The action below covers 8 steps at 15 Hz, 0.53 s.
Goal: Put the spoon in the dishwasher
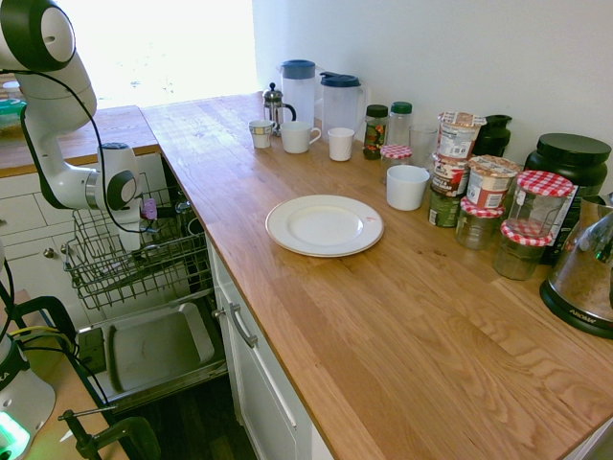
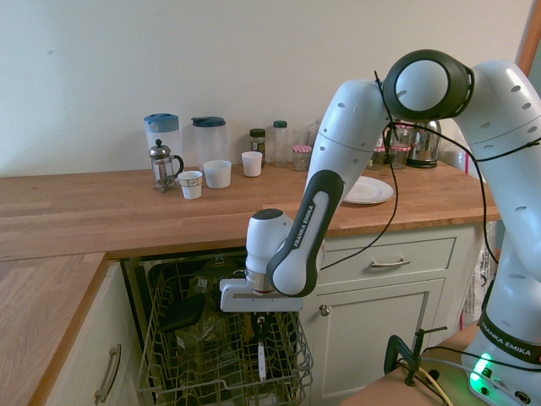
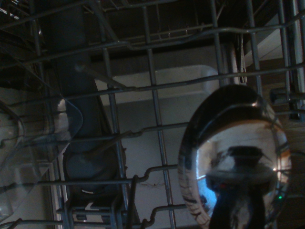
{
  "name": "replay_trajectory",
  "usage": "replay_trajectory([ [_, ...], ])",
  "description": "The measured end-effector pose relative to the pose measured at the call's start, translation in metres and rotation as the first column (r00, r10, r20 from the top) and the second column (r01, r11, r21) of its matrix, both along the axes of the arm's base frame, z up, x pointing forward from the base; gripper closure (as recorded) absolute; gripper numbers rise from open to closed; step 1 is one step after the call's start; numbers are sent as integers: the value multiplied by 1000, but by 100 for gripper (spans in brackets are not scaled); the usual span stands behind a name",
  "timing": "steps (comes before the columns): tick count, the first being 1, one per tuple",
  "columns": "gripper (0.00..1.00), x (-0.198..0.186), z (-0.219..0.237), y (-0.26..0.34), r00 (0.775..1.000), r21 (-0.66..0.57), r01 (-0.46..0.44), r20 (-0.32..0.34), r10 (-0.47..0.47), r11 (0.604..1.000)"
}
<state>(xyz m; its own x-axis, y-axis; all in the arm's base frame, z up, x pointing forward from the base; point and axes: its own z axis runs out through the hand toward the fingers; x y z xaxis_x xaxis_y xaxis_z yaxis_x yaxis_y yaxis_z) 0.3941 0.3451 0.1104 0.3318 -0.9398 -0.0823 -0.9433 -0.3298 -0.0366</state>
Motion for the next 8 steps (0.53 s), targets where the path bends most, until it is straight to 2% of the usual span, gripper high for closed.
replay_trajectory([
  [8, 0, -3, -6, 3, 1000, -13, -10, -10, 9, 1000],
])
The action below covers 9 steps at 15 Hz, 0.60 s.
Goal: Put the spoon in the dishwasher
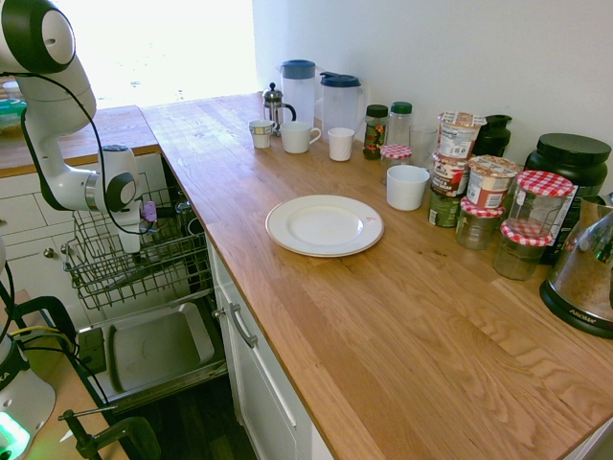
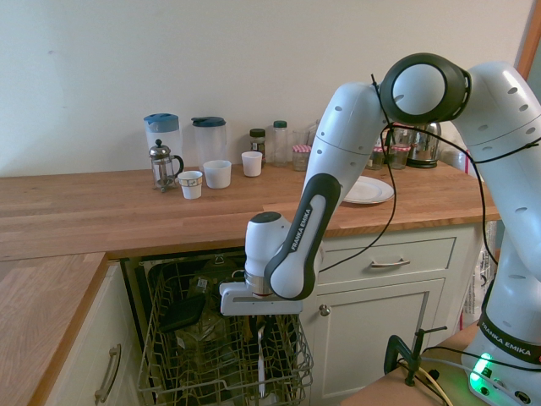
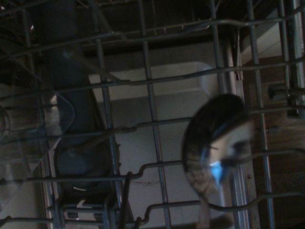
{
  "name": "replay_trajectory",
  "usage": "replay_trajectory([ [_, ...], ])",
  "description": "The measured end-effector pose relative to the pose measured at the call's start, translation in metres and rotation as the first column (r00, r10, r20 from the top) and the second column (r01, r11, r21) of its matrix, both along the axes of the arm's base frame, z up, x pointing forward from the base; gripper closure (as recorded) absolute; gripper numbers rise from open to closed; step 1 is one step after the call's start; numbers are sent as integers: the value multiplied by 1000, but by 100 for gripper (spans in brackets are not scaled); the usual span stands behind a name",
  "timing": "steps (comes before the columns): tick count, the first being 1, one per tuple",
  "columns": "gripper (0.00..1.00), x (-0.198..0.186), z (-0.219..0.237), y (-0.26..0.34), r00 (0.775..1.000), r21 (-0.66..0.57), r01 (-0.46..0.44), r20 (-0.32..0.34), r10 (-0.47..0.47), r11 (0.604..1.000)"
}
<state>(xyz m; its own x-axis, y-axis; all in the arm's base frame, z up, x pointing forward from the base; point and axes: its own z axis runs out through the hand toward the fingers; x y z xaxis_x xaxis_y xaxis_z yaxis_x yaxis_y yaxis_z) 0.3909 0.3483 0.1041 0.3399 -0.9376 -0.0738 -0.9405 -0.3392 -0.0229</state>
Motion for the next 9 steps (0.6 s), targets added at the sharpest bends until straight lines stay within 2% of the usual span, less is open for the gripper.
replay_trajectory([
  [5, 0, -7, 9, 12, 1000, 2, -21, 23, 21, 1000],
  [9, 0, -35, 64, 18, 996, 15, -21, 85, 20, 1000],
])
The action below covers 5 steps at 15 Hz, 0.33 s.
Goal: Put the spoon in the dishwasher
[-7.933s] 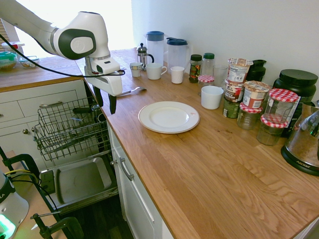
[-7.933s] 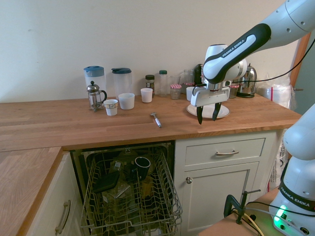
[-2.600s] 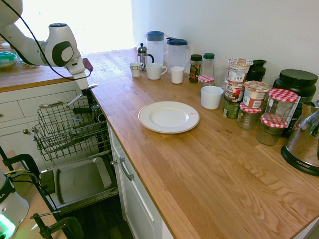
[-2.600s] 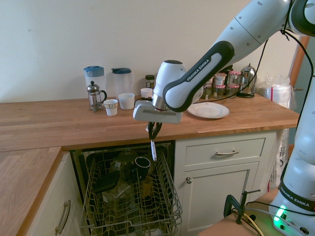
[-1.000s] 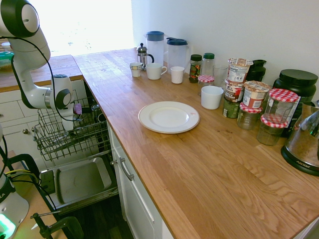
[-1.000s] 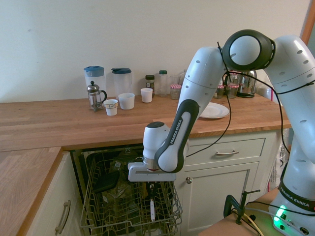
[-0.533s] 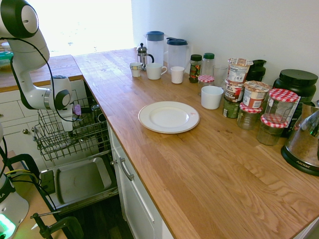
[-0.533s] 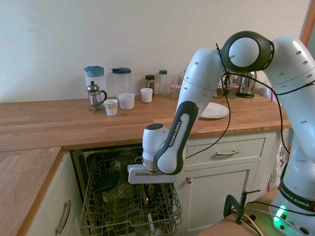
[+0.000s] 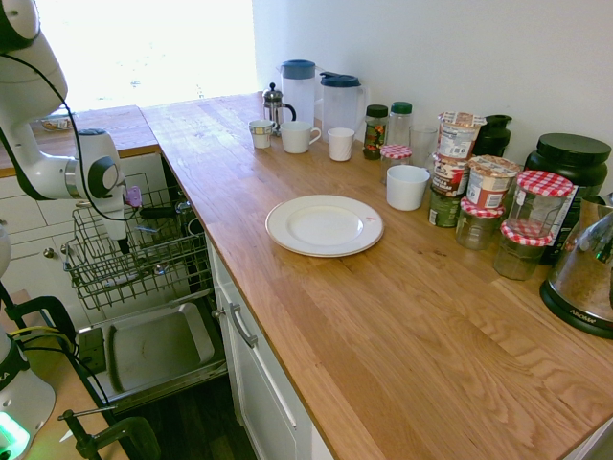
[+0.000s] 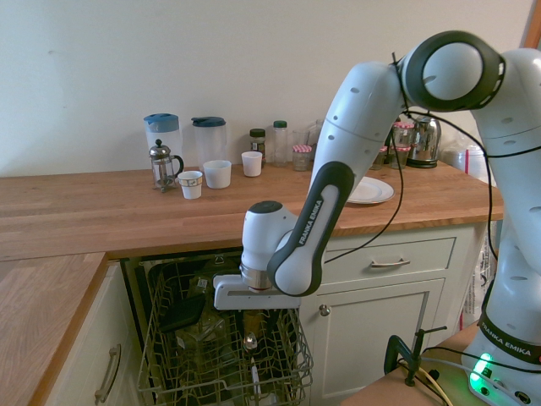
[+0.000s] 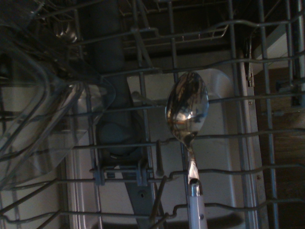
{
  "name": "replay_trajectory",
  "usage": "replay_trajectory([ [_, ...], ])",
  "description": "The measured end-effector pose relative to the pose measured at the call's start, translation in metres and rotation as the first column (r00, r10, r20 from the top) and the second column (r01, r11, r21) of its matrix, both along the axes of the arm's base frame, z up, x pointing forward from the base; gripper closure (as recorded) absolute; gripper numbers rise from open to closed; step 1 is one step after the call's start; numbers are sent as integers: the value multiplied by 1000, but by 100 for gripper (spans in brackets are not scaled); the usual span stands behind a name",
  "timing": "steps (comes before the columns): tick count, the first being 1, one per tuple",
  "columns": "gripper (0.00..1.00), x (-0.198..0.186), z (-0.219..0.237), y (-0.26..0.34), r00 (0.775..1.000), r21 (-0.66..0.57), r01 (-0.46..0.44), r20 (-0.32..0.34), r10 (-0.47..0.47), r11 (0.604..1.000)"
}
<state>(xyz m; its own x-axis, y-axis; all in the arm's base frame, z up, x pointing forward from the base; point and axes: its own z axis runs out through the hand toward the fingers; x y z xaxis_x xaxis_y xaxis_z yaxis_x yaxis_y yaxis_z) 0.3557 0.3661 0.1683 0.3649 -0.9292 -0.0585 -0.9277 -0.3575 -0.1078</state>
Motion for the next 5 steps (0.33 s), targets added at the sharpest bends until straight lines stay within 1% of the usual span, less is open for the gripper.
replay_trajectory([
  [5, 0, -44, 85, -4, 997, -17, 22, 74, -21, 1000],
])
